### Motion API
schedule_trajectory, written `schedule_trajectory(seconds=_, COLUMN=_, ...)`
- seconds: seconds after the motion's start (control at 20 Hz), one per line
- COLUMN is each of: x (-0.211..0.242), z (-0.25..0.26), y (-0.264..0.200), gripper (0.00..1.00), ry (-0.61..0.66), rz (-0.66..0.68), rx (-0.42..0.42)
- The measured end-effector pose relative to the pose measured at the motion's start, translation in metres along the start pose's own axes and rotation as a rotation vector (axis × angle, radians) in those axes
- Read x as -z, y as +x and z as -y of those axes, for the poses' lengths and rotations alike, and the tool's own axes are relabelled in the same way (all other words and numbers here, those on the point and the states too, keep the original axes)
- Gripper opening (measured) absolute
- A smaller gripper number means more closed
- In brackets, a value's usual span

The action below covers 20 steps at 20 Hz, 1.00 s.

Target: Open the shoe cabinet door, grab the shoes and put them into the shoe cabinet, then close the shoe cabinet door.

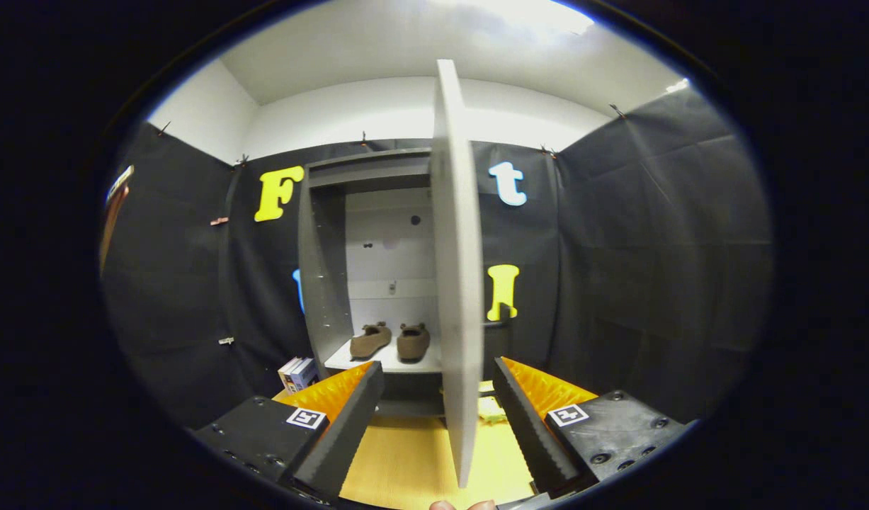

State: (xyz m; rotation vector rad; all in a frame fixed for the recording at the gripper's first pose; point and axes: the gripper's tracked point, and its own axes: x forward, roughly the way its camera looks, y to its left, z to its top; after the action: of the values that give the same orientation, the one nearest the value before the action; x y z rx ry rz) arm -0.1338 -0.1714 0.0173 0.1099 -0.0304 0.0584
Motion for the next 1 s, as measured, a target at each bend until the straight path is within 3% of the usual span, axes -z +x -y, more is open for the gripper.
schedule_trajectory(seconds=0.2, x=0.007, z=0.067, y=0.022, gripper=0.96, ry=0.003, rz=-0.016, rx=0.112)
schedule_trajectory(seconds=0.4, x=0.005, z=0.096, y=0.071, gripper=0.98, ry=-0.027, rz=-0.013, rx=0.144)
schedule_trajectory(seconds=0.7, x=0.010, z=0.089, y=0.091, gripper=0.98, ry=-0.019, rz=-0.024, rx=0.163)
schedule_trajectory(seconds=1.0, x=0.020, z=0.021, y=0.085, gripper=0.98, ry=-0.011, rz=-0.034, rx=0.084)
